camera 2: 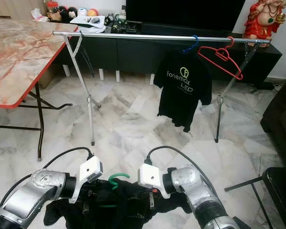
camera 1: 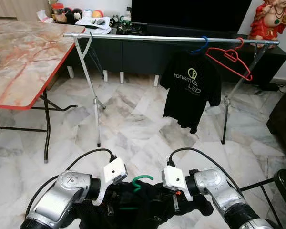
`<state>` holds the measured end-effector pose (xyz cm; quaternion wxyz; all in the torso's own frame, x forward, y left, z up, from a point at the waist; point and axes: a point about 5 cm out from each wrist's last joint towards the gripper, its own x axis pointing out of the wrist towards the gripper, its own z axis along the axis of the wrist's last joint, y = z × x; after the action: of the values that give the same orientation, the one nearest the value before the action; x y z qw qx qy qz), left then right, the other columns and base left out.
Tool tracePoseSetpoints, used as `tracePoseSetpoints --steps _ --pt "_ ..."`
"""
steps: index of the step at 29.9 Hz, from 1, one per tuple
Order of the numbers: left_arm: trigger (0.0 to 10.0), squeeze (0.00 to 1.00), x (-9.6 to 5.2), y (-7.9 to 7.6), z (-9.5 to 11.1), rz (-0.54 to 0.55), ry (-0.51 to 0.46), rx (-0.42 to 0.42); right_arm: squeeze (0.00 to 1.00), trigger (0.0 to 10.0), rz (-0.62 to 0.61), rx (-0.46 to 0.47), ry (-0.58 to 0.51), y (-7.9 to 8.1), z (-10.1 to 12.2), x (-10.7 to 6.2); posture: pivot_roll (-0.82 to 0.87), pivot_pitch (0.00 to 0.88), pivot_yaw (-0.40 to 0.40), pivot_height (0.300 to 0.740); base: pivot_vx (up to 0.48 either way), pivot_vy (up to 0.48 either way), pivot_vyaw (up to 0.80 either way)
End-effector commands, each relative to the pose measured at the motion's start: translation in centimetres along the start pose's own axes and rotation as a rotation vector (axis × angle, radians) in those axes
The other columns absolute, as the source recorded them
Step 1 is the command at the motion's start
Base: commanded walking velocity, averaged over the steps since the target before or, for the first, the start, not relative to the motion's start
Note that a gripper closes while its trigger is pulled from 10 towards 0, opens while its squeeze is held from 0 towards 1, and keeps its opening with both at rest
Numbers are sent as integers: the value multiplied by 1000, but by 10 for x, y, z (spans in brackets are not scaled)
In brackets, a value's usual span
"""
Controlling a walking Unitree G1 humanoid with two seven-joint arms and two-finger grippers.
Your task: Hang hanger
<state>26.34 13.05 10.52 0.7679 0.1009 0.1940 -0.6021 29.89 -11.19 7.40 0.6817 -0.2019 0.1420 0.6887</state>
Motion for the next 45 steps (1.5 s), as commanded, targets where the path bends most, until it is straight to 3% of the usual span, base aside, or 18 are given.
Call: tracePoseSetpoints --steps 1,13,15,16,17,19,20,34,39,45 --pt "0 0 4 -4 0 -52 -10 -17 0 0 -57 -22 -47 -12 13 -5 85 95 -65 740 0 0 0" --pt "0 0 5 -4 1 -47 -15 -19 0 0 -73 -18 -30 -12 9 -6 87 100 -67 740 0 0 0" --pt "0 0 5 -3 1 -45 -16 -18 0 431 -84 -20 -24 -13 9 -6 86 100 -68 740 0 0 0" --pt "0 0 5 -3 2 -41 -19 -16 0 10000 -101 -16 -12 -14 8 -7 87 100 -69 740 0 0 0" --pt "0 0 5 -3 2 -38 -21 -15 835 10000 -106 -10 -5 -15 7 -8 87 100 -69 740 0 0 0" --pt "0 0 5 -3 2 -36 -22 -15 835 10000 -104 -6 -3 -15 6 -8 87 100 -69 740 0 0 0" --pt "0 0 4 -2 2 -34 -24 -14 1000 10000 -98 -3 -4 -14 6 -8 87 100 -69 740 0 0 0" --pt "0 0 2 3 -5 22 -6 -12 1000 10000 -45 4 27 -11 2 -14 79 105 -72 740 0 0 0" --pt "0 0 -1 11 -17 107 24 -13 1000 10000 23 16 146 -1 -17 -24 77 106 -75 740 0 0 0" --pt "0 0 -1 20 -17 201 -17 -18 1000 10000 19 35 194 5 -28 -33 71 106 -75 740 0 0 0"
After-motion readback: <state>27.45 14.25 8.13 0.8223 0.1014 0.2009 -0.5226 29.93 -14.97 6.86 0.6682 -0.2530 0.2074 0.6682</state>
